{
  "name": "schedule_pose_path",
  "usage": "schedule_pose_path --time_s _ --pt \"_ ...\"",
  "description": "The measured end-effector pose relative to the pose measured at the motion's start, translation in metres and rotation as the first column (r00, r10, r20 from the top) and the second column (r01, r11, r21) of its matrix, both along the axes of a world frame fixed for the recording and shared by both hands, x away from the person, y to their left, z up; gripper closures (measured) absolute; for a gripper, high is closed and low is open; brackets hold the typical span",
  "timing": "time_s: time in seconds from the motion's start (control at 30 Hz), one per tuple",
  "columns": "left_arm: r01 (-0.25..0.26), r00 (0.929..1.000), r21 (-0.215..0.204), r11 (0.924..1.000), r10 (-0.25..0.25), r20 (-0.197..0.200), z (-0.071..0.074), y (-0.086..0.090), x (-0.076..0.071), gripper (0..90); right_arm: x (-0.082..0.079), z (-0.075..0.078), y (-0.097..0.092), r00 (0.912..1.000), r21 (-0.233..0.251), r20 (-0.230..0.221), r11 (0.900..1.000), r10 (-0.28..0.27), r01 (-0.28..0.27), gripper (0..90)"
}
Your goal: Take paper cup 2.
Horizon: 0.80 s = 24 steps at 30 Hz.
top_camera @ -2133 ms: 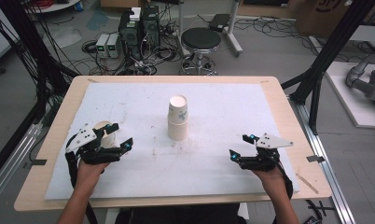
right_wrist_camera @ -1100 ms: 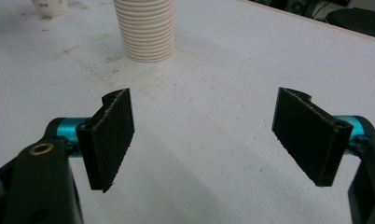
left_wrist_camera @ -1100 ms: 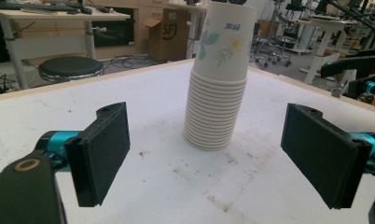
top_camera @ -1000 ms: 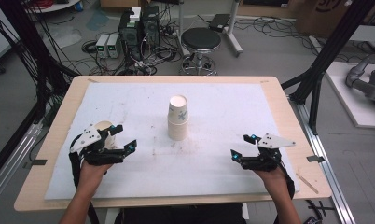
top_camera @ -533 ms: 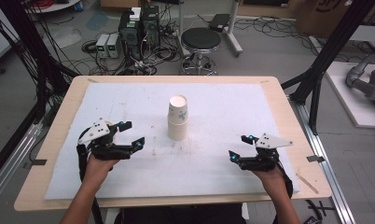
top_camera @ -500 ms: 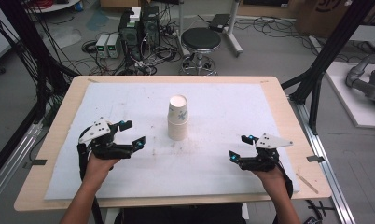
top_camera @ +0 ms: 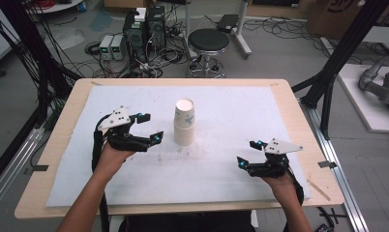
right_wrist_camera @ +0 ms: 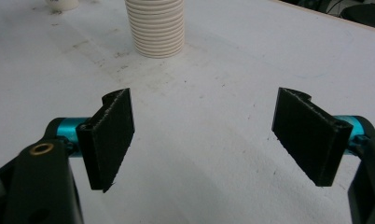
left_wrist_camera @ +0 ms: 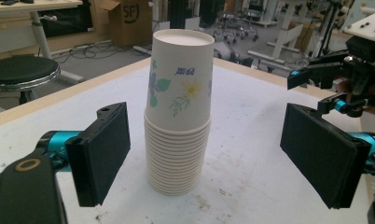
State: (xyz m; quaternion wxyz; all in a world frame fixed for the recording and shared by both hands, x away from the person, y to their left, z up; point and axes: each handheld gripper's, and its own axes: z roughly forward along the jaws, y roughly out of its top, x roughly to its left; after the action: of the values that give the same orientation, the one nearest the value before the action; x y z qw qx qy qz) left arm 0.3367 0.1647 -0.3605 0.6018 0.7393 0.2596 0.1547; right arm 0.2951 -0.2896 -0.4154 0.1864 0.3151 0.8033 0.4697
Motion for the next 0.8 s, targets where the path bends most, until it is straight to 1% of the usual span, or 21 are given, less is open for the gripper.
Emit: schedule_pose_path --time_s 0.1,0.13,0.2,0.3,0.33,0.37,0.43,0.6,0.63,0.7,0.8 --pt "0.004 1.0000 0.011 0.9999 -0.004 -0.008 0.005 -0.005 0.007 15.9 0.000 0.000 0.000 1.0000 0.000 -0.006 1.0000 0.001 -0.001 21.4" --pt "0.008 0.9999 0.020 0.9998 -0.008 -0.008 0.007 -0.008 0.009 15.9 0.000 0.000 0.000 1.0000 0.001 -0.006 1.0000 0.002 -0.002 21.4" --pt "0.010 0.9998 0.035 0.9993 -0.009 -0.020 0.010 -0.013 0.014 15.9 0.000 0.000 0.001 1.0000 -0.003 -0.003 1.0000 0.006 -0.006 21.4" --pt "0.021 0.9993 0.064 0.9977 -0.019 -0.031 0.014 -0.021 0.021 15.9 0.000 0.000 0.002 0.9999 0.000 -0.011 1.0000 0.004 -0.004 21.4" --pt "0.021 0.9994 0.068 0.9975 -0.019 -0.029 0.015 -0.023 0.023 15.9 0.000 0.000 0.001 1.0000 -0.001 -0.003 1.0000 0.009 -0.009 21.4" --pt "0.023 0.9992 0.073 0.9970 -0.020 -0.034 0.016 -0.027 0.025 15.9 0.000 0.000 0.002 0.9999 0.000 -0.007 1.0000 0.008 -0.008 21.4" --pt "0.021 0.9994 0.084 0.9962 -0.019 -0.030 0.017 -0.030 0.028 15.9 0.000 0.000 0.001 1.0000 -0.002 -0.001 1.0000 0.010 -0.010 21.4" --pt "0.006 0.9996 0.098 0.9951 -0.003 -0.030 0.023 -0.040 0.037 15.9 -0.001 0.001 0.001 0.9999 0.006 -0.007 1.0000 0.008 -0.007 21.4" --pt "0.005 0.9996 0.100 0.9949 -0.002 -0.030 0.024 -0.041 0.038 15.9 -0.001 0.001 0.001 1.0000 0.006 -0.002 1.0000 0.007 -0.007 21.4" --pt "-0.003 0.9996 0.117 0.9932 0.006 -0.026 0.027 -0.045 0.042 15.9 -0.001 0.001 0.000 1.0000 0.006 -0.003 1.0000 0.007 -0.007 21.4" --pt "-0.003 0.9995 0.120 0.9928 0.006 -0.032 0.028 -0.049 0.045 15.9 -0.001 0.001 0.000 1.0000 0.007 0.004 1.0000 0.007 -0.007 21.4"
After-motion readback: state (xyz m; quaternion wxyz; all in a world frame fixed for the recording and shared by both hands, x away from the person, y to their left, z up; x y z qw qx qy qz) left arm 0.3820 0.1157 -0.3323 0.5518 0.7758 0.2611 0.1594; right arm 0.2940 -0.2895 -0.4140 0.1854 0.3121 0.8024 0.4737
